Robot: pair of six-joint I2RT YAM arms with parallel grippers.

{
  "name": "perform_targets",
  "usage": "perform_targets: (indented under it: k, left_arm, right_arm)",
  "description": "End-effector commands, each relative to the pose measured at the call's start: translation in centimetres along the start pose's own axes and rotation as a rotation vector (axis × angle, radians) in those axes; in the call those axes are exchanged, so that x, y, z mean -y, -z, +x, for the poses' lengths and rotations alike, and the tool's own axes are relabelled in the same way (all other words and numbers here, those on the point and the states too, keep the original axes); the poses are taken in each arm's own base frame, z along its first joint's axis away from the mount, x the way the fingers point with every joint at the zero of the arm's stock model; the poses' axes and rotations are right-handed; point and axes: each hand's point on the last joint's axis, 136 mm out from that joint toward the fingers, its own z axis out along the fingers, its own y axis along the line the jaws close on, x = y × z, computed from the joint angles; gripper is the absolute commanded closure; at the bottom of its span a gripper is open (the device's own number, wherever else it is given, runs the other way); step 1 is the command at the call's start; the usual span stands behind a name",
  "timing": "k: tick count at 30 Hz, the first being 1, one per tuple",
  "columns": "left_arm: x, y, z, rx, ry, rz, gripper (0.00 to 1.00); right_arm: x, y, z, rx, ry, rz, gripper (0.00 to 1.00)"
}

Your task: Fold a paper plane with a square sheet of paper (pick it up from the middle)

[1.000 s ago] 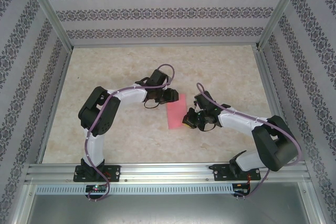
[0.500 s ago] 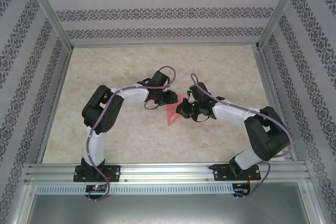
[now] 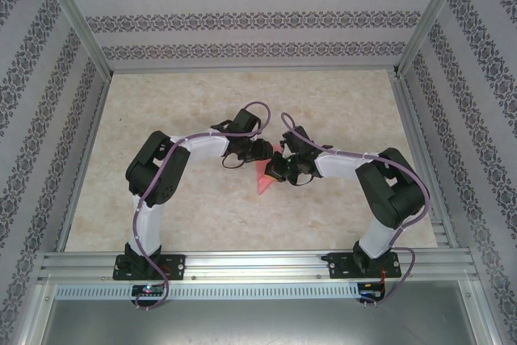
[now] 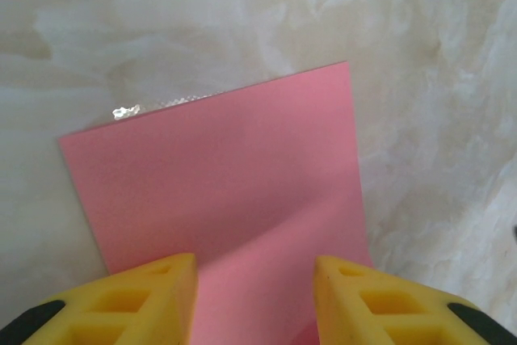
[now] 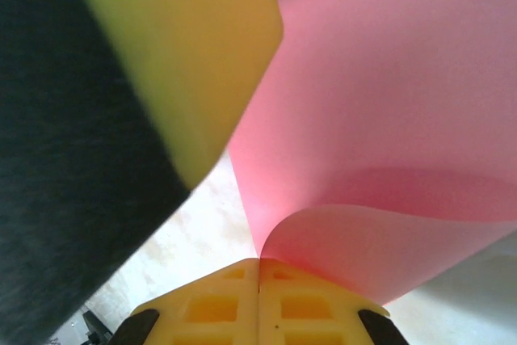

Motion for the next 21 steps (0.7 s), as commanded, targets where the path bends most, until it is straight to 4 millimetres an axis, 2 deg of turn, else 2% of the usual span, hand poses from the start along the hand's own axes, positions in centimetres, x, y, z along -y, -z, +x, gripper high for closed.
perform_targets:
  k: [1, 7, 21]
  left_arm:
    - [1.0, 2.3, -0.9, 0.044, -0.006, 0.020, 0.57]
    - [1.0, 3.2, -0.9, 0.072, -0.004, 0.016, 0.57]
    - [-0.4, 0.2, 0.5, -0.014, 0.032, 0.011, 0.62]
  right_arm:
    - [-1.1, -0.3, -0.1, -0.008, 0.052, -0.017, 1.00]
    - [-0.4, -0.4, 0.6, -0.040, 0.059, 0.020, 1.00]
    - [1.1, -0.7, 0.3, 0.000, 0.014, 0.091, 1.00]
